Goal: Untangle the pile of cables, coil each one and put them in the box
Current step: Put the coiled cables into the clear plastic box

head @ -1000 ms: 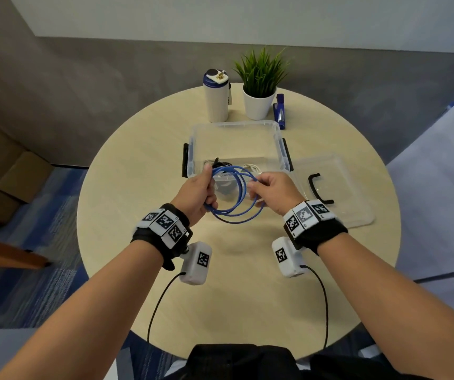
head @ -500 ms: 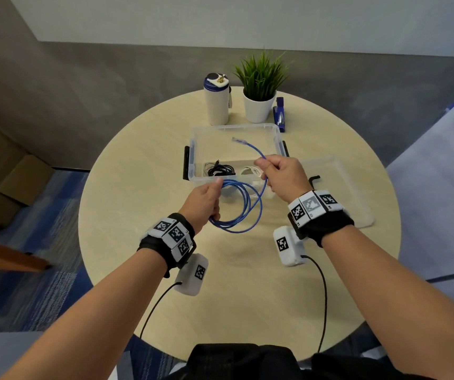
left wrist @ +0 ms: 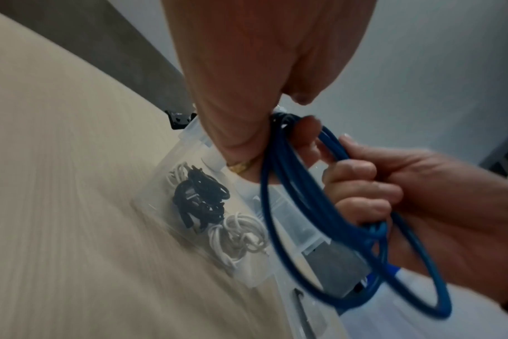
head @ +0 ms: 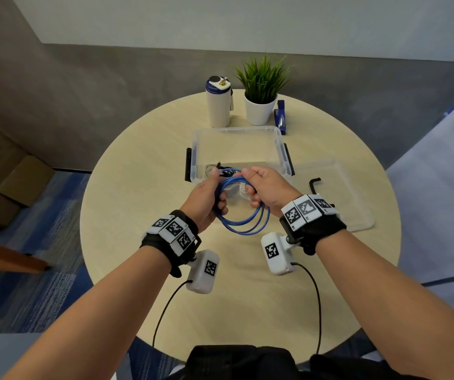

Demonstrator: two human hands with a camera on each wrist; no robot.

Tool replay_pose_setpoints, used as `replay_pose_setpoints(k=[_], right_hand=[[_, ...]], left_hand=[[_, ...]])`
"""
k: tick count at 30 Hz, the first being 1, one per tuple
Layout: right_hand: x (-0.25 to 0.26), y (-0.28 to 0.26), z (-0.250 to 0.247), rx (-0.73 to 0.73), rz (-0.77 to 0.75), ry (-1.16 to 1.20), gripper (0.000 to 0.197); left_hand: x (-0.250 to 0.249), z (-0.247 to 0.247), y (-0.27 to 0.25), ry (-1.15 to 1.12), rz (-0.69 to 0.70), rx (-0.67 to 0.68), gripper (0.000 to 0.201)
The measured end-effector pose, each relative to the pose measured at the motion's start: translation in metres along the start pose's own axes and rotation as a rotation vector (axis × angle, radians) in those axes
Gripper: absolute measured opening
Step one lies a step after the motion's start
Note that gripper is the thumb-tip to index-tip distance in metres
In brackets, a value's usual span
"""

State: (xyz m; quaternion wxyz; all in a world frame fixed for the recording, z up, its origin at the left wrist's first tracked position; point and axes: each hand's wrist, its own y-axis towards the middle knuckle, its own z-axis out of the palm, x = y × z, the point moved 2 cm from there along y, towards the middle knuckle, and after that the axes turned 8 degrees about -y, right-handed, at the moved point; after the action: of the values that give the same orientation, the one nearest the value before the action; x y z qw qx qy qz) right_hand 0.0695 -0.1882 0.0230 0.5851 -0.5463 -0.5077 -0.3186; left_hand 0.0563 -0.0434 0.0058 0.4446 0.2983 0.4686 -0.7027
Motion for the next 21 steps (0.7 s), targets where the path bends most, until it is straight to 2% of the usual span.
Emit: replay_pose_setpoints(k=[3,5,8,13,15,18,21], right_hand=[[0.003,-0.001,-0.001,-0.021,0.039,0.022,0.026],[0.005,-0.004,-0.002,-0.04,0.053,0.033,0.026],[0.006,-0.006,-0.004,-0.032,0.059,0.046,0.028],[0.007,-0.009,-0.005,0.024,0.049,0.047,0.03],[0.007,-0.009,-0.005,0.042,0.04,0.035,0.028],[0.007,-0.009,-0.004,0.043,0.033,0.022,0.027],[0.006,-0.009,-0.006,0.008,0.034,0.027,0.028]], left_hand=[[-0.006,-0.002,0.001,-0.036,0.013,-0.031,0.047],[-0.01,-0.005,0.001,0.026,0.049,-0.046,0.043],[-0.017,-0.007,0.003,0.228,0.167,-0.08,0.031],[-0.029,-0.009,0.009,0.558,0.351,-0.094,0.036],[-0.032,-0.004,0.011,0.722,0.426,-0.021,0.029],[-0.035,0.007,0.01,0.837,0.429,0.052,0.015],[-0.042,0.008,0.015,0.868,0.487,-0.059,0.015]])
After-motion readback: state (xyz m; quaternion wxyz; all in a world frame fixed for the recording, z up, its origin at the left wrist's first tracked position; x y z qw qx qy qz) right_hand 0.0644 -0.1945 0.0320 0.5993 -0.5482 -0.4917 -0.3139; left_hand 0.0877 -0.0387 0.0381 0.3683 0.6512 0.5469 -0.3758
